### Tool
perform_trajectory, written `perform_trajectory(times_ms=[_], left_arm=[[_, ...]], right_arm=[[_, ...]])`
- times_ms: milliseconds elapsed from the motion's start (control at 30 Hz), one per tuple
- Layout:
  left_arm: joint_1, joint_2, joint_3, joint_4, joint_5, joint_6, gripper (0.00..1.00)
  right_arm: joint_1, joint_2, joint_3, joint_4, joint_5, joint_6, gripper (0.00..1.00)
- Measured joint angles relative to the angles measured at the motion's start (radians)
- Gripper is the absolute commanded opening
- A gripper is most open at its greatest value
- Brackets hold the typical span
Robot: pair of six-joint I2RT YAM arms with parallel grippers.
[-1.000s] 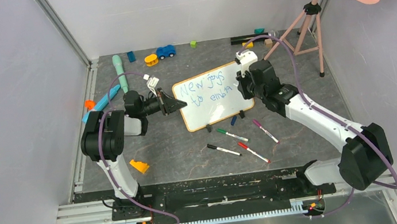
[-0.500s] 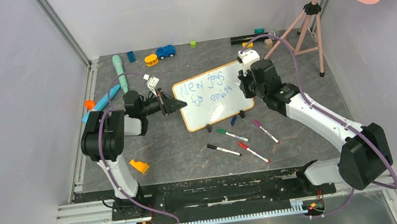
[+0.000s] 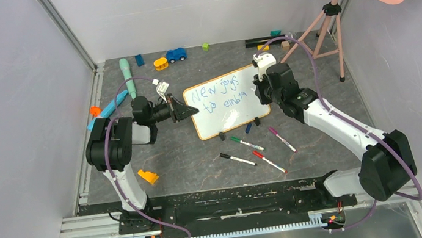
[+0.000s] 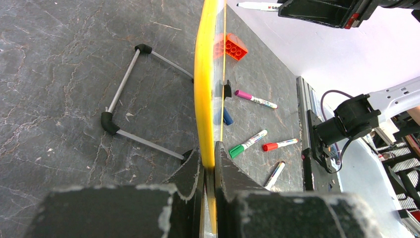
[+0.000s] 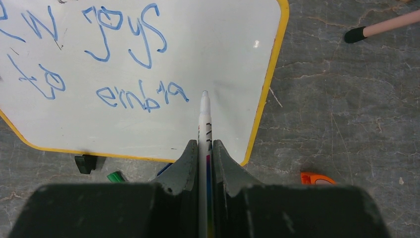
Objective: Write a sentence on the whiteboard
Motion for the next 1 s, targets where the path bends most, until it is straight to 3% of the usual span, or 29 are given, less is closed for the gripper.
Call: perform_trajectory(times_ms=[1000], left_arm=[[0.000, 0.000, 0.000, 0.000, 0.000, 0.000, 0.02]], right_arm=[[0.000, 0.051, 0.000, 0.003, -0.025, 0.015, 0.00]])
